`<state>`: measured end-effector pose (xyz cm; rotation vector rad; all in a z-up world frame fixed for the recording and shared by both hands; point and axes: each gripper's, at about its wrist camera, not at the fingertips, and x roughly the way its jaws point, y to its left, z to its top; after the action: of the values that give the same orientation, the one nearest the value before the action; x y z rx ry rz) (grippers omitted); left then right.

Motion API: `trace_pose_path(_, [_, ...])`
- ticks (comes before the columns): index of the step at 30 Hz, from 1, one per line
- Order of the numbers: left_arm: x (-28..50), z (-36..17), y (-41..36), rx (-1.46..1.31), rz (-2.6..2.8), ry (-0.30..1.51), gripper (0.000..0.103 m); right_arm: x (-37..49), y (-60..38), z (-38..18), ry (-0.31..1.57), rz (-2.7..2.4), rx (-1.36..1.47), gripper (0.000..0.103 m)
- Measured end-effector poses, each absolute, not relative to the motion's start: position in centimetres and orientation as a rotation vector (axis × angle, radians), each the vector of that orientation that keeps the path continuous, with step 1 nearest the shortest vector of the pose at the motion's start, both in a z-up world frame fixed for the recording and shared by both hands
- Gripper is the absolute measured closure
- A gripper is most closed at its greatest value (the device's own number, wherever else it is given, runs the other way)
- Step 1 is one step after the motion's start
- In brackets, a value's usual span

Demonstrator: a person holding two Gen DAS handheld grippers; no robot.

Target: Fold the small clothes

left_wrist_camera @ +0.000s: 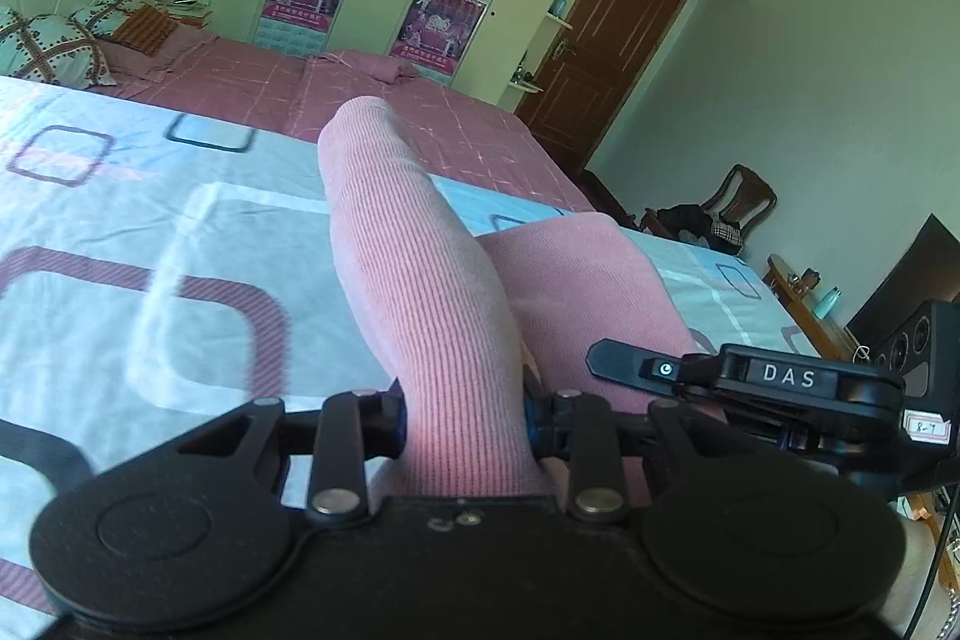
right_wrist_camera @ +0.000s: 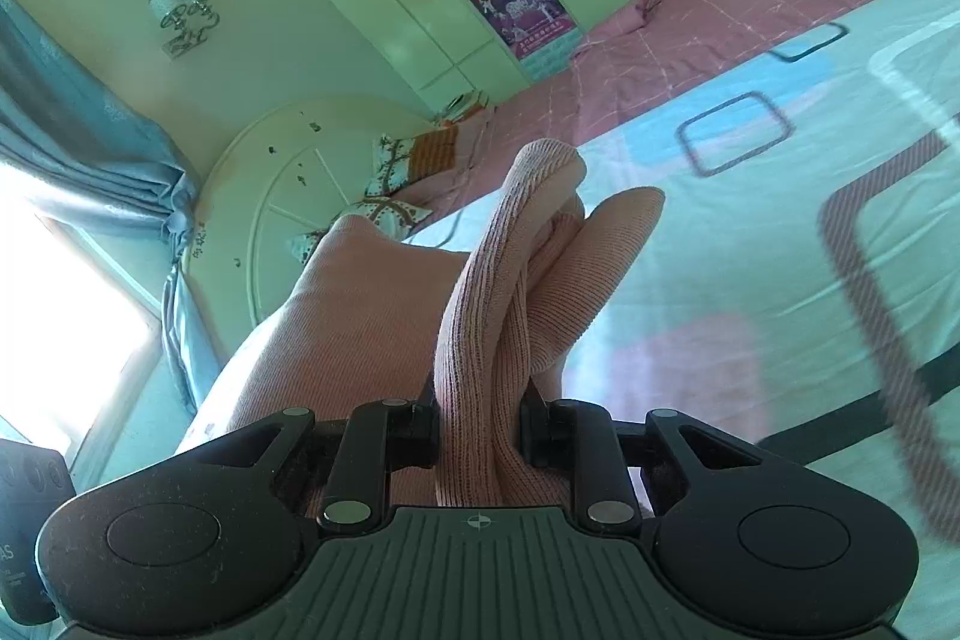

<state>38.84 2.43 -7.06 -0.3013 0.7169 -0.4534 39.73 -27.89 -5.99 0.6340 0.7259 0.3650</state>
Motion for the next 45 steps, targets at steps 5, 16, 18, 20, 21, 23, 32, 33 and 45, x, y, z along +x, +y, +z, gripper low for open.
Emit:
trace_pose_path(5, [40.1, -6.7, 10.3, -0.285, -0.455, 0.714, 0.074, 40.6, -19.6, -6.1, 0.725, 0.330, 0.656, 0.080])
trace_pose_path(16, [43.9, -8.2, 20.5, -0.280, -0.358, 0.686, 0.074, 46.1, -8.2, -8.5, 0.763, 0.338, 0.643, 0.081])
trace_pose_path(18, [44.6, -9.1, 21.2, -0.295, -0.336, 0.692, 0.074, 47.1, -7.3, -9.3, 0.775, 0.335, 0.626, 0.081])
trace_pose_path(20, [45.2, -10.2, 21.6, -0.304, -0.318, 0.705, 0.074, 48.0, -6.7, -10.2, 0.790, 0.327, 0.593, 0.081])
trace_pose_path(21, [45.3, -10.9, 22.0, -0.306, -0.308, 0.714, 0.074, 48.5, -6.4, -10.8, 0.803, 0.325, 0.578, 0.081])
trace_pose_path(23, [45.9, -12.3, 22.5, -0.295, -0.284, 0.732, 0.074, 49.2, -6.3, -11.9, 0.823, 0.314, 0.555, 0.081])
trace_pose_path(32, [46.0, -15.2, 24.2, -0.275, -0.195, 0.768, 0.038, 50.2, -6.6, -15.1, 0.870, 0.286, 0.411, 0.080])
trace_pose_path(33, [46.1, -15.1, 24.4, -0.281, -0.188, 0.771, 0.036, 50.3, -6.4, -15.0, 0.871, 0.289, 0.398, 0.080])
trace_pose_path(45, [45.8, -11.1, 23.5, -0.310, -0.153, 0.670, 0.038, 53.0, -6.2, -13.1, 0.813, 0.276, 0.403, 0.080])
